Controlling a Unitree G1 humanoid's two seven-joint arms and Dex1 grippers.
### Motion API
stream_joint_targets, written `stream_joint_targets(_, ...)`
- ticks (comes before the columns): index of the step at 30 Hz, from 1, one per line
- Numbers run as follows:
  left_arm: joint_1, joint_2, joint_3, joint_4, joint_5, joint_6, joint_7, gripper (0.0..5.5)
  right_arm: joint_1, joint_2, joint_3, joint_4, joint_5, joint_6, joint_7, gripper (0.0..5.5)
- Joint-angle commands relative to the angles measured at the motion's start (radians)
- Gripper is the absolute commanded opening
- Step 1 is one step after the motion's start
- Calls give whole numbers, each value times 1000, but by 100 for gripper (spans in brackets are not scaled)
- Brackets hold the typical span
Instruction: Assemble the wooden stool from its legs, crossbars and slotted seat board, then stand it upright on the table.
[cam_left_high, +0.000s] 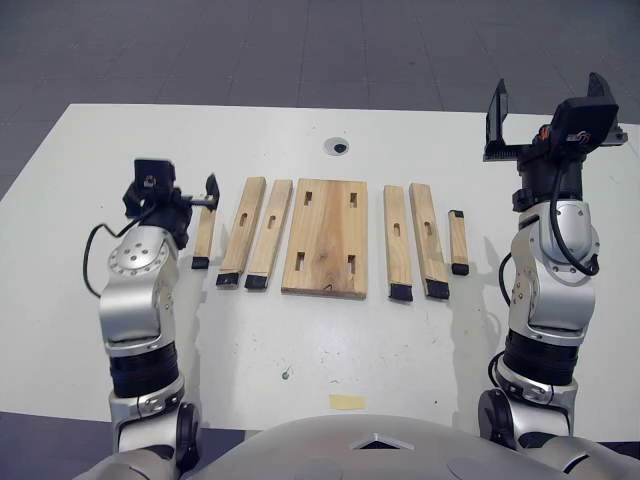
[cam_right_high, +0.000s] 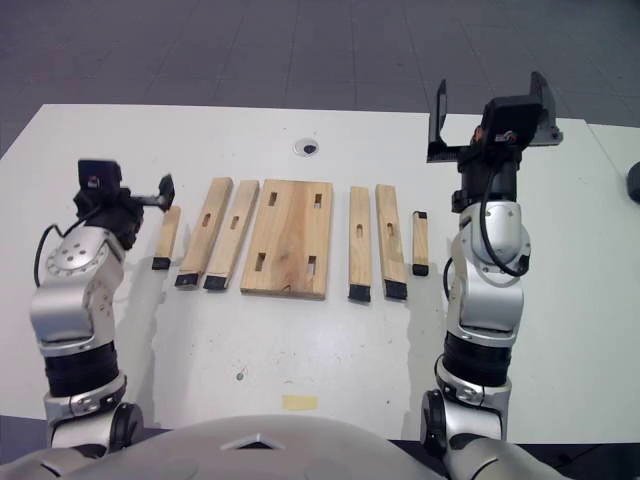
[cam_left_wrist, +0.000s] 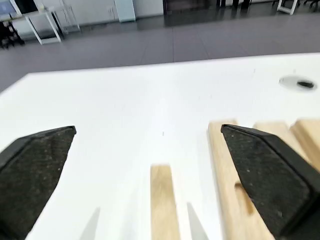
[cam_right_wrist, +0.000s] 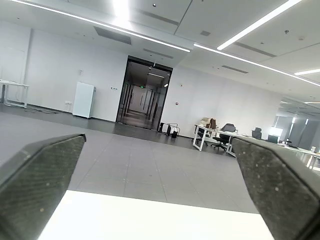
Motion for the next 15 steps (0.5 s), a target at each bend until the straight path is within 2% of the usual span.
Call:
stream_joint_targets(1,-12,61,-5,73,-36,39,-71,540,2,-6,8,-11,-11,16,-8,539)
stream_joint_targets(11,-27,100,-53,320,-51,3,-143,540,-15,-14,13,2,-21,2,-11,539)
stream_joint_targets(15,-12,101,-82,373,-45,15,-143,481,-16,-15,16,3,-32,-3,-20,540)
